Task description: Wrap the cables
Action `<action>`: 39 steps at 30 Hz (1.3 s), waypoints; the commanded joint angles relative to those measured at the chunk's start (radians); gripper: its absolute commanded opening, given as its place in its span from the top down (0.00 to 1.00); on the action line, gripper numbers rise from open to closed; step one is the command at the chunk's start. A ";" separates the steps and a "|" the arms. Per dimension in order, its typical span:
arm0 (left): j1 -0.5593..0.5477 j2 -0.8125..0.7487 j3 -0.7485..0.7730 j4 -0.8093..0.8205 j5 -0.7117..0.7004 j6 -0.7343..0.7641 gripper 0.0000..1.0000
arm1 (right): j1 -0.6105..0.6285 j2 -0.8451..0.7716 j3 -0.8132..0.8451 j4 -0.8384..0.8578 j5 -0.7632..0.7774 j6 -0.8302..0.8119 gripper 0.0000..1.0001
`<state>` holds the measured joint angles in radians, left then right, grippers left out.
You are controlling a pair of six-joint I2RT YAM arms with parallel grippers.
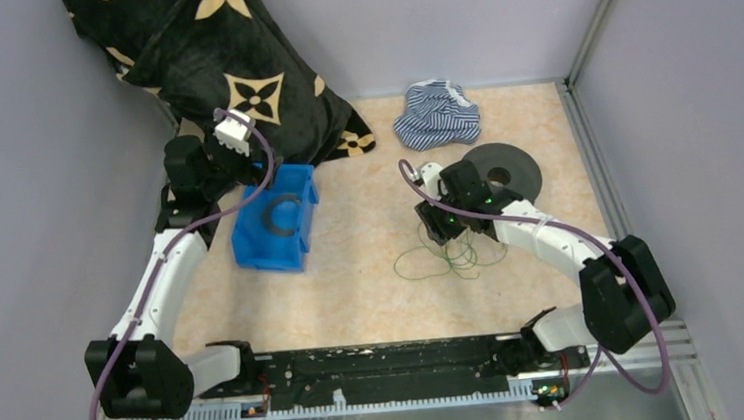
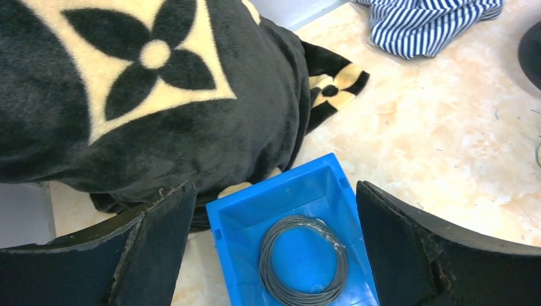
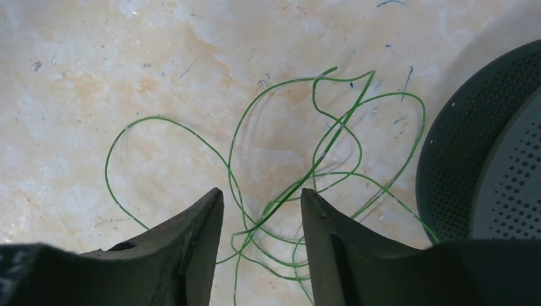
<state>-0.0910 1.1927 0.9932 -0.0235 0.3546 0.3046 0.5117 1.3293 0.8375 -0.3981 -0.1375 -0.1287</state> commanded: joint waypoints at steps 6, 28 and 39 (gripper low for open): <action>-0.024 -0.045 -0.037 0.042 0.129 -0.023 0.00 | -0.006 0.053 0.034 0.037 -0.012 0.004 0.78; -0.259 0.056 0.126 -0.108 0.519 0.016 0.05 | -0.006 -0.162 0.530 -0.231 -0.313 -0.201 1.00; -0.350 0.206 0.200 0.136 0.519 -0.416 0.04 | -0.006 -0.128 0.669 -0.166 -0.436 -0.114 1.00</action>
<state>-0.4332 1.3632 1.1828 -0.0208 0.8745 0.0902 0.5117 1.1915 1.4612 -0.6147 -0.5091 -0.2855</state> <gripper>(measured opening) 0.954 0.007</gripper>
